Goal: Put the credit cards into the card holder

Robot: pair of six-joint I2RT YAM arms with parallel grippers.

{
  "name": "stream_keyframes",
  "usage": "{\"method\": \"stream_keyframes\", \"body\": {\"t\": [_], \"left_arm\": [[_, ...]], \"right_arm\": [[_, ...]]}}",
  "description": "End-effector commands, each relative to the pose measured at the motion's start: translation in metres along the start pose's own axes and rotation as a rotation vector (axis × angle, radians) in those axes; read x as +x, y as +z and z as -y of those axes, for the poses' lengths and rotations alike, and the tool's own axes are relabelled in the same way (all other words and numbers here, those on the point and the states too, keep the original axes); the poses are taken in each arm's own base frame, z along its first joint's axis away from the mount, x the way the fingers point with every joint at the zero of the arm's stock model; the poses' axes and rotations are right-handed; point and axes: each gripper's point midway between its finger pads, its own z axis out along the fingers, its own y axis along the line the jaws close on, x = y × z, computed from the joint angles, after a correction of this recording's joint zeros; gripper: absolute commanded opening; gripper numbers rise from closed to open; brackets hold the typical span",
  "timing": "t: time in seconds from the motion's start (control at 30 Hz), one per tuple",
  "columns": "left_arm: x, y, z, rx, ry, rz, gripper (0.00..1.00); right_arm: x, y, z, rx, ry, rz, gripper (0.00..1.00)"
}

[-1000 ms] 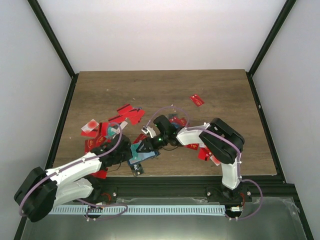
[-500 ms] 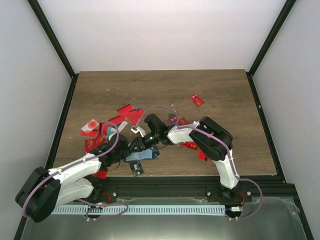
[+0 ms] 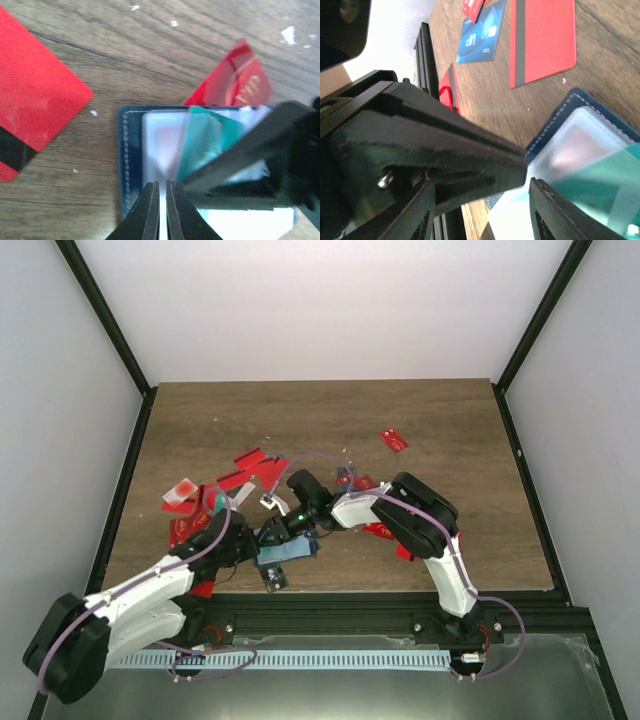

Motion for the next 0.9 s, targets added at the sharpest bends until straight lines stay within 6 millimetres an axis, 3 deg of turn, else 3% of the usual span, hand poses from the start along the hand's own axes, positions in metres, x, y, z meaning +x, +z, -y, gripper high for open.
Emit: {"method": "stream_keyframes", "body": {"t": [0.0,0.2,0.3,0.37,0.43,0.53,0.7,0.87], "left_arm": [[0.005,-0.016,0.020,0.128,0.054,-0.011,0.09],[-0.005,-0.031,0.029,0.159,0.060,0.029,0.10],[-0.008,-0.033,0.033,0.164,0.071,0.036,0.12],[-0.008,-0.030,0.027,0.127,0.065,0.033,0.12],[-0.011,-0.028,0.018,0.071,0.053,0.040,0.12],[-0.015,-0.028,0.018,0.050,0.054,0.054,0.12],[-0.026,-0.027,0.021,0.004,0.103,0.069,0.16],[-0.028,-0.019,0.002,-0.129,0.078,0.059,0.26]], "right_arm": [[-0.010,-0.004,-0.014,-0.040,-0.052,0.024,0.53],[-0.042,-0.046,-0.063,-0.048,-0.149,0.103,0.54],[-0.050,-0.070,-0.069,0.019,-0.152,0.159,0.54],[-0.054,-0.089,-0.055,0.137,-0.120,0.219,0.54],[-0.052,-0.108,-0.028,0.329,-0.074,0.278,0.54],[-0.032,-0.129,0.005,0.534,-0.014,0.297,0.54],[0.008,-0.128,0.020,0.585,0.051,0.232,0.54],[0.016,-0.094,-0.011,0.419,-0.013,0.175,0.53]]}}
